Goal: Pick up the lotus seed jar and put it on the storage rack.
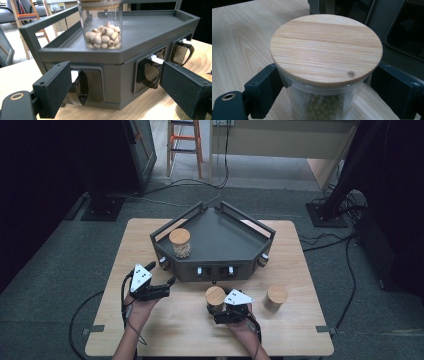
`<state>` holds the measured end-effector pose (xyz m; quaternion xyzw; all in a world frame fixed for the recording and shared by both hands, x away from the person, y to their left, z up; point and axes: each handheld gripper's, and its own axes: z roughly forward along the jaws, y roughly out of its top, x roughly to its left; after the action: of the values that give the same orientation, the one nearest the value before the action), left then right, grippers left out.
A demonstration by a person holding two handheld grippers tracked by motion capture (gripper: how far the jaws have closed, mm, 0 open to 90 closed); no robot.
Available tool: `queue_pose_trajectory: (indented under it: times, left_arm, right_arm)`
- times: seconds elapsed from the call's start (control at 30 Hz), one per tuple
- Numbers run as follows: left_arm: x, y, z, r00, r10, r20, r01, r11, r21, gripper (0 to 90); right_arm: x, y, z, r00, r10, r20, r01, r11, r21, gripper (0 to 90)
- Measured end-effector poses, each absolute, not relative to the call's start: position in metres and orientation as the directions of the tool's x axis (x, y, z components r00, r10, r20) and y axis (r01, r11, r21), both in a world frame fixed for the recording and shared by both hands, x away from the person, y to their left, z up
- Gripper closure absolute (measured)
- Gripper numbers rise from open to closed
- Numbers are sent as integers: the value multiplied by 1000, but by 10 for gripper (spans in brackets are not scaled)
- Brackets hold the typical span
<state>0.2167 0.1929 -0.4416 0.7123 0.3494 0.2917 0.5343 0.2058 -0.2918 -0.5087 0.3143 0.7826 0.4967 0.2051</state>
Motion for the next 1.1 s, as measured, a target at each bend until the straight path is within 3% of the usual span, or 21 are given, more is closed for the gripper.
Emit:
queue_pose_trajectory:
  times: [1.1]
  left_arm:
    - [198,199,-484,611,792,15,189,-165,968,106]
  right_arm:
    - [206,-292,-508,-716,698,-6,292,307,906,111]
